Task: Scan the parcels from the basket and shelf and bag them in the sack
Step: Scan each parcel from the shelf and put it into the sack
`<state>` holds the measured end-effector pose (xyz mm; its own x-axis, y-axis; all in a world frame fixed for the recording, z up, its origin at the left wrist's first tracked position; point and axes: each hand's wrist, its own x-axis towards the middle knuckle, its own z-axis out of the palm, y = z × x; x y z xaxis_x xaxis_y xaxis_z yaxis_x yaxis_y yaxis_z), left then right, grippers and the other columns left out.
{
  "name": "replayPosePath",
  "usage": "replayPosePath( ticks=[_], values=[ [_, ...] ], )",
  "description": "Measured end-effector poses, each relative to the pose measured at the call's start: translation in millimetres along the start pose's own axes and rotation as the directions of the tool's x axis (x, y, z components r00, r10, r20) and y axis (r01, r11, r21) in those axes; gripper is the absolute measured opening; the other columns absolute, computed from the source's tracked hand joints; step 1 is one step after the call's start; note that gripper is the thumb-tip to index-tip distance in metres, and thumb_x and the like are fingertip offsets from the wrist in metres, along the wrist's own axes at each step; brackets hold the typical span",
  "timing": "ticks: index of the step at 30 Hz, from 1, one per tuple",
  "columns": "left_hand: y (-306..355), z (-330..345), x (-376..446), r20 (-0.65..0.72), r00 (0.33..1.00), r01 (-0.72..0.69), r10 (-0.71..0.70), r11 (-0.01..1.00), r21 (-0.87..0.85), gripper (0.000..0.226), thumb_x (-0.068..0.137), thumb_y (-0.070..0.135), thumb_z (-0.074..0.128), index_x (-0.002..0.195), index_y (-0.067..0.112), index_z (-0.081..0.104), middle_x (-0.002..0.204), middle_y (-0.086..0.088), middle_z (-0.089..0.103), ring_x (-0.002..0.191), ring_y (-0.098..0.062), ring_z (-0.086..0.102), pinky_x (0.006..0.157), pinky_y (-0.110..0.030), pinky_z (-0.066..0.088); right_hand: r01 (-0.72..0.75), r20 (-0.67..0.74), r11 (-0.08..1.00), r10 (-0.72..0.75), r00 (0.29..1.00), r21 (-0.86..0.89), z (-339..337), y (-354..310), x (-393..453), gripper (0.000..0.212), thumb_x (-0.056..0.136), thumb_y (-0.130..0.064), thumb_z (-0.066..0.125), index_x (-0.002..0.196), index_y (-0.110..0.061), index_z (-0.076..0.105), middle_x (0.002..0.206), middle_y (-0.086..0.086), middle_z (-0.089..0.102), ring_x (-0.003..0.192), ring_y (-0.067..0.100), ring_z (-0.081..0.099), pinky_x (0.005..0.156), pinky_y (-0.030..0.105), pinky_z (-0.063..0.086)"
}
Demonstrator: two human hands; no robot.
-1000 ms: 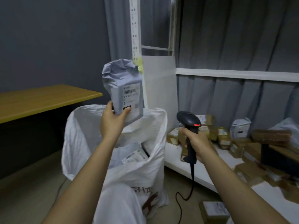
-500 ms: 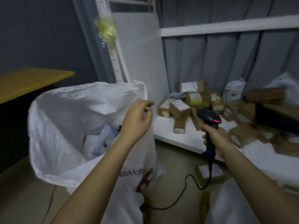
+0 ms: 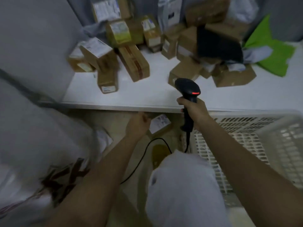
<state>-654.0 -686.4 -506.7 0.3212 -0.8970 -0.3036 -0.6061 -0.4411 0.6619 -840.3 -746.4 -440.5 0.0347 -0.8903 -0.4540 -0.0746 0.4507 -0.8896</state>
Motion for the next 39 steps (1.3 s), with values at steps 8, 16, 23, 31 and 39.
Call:
replayPosePath(
  ticks=[8,16,23,31,39],
  values=[
    [-90.4,106.1,77.5,0.137,0.974,0.176,-0.18,0.983,0.043,0.064,0.075,0.043,0.07,0.119,-0.001,0.055,0.119,-0.023,0.055,0.113,-0.037,0.052,0.09,-0.046,0.049,-0.094,-0.042,0.996,0.094,0.995,-0.006,36.4,75.1,63.0,0.013,0.086,-0.014,0.068,0.081,-0.01,0.057,0.067,0.004,0.06,0.064,0.015,0.058,0.063,0.028,0.046],
    [-118.7,172.9,130.2,0.131,0.991,-0.069,0.004,0.863,0.501,0.115,0.079,0.059,0.063,0.152,0.007,-0.01,0.161,-0.014,-0.004,0.148,-0.031,-0.002,0.119,-0.044,0.011,-0.11,-0.056,0.994,0.109,0.992,-0.024,48.9,116.3,72.1,0.022,0.087,-0.01,0.069,0.069,-0.011,0.055,0.058,0.002,0.049,0.057,0.015,0.049,0.057,0.029,0.039],
    [-117.0,135.8,111.1,0.096,0.988,0.05,-0.12,0.841,0.538,0.114,0.058,0.06,0.081,0.141,0.006,0.023,0.137,-0.015,0.031,0.127,-0.032,0.03,0.101,-0.041,0.031,-0.096,-0.055,0.995,0.094,0.994,-0.036,46.1,116.9,66.4,0.015,0.087,-0.01,0.068,0.075,-0.01,0.059,0.055,-0.008,0.055,0.053,0.004,0.053,0.055,0.024,0.045],
    [-98.7,21.7,3.7,-0.131,0.957,0.278,-0.258,0.946,0.164,0.109,0.045,0.051,0.081,0.13,0.001,0.033,0.13,-0.018,0.033,0.124,-0.036,0.033,0.098,-0.04,0.033,0.075,0.082,0.985,-0.063,0.995,-0.157,67.7,87.7,30.3,0.041,0.084,-0.006,0.064,0.056,-0.02,0.037,0.048,-0.008,0.039,0.049,0.006,0.036,0.056,0.026,0.029],
    [-17.8,-85.4,-68.4,-0.478,0.874,0.046,-0.094,0.993,-0.111,0.109,0.056,0.049,0.087,0.138,0.009,0.027,0.135,-0.012,0.026,0.125,-0.028,0.026,0.092,-0.024,0.023,0.312,0.214,0.95,-0.3,0.93,-0.024,99.3,-34.3,-36.8,0.019,0.089,-0.023,0.069,0.102,-0.011,0.064,0.083,0.001,0.066,0.07,0.012,0.064,0.064,0.027,0.049]
  ],
)
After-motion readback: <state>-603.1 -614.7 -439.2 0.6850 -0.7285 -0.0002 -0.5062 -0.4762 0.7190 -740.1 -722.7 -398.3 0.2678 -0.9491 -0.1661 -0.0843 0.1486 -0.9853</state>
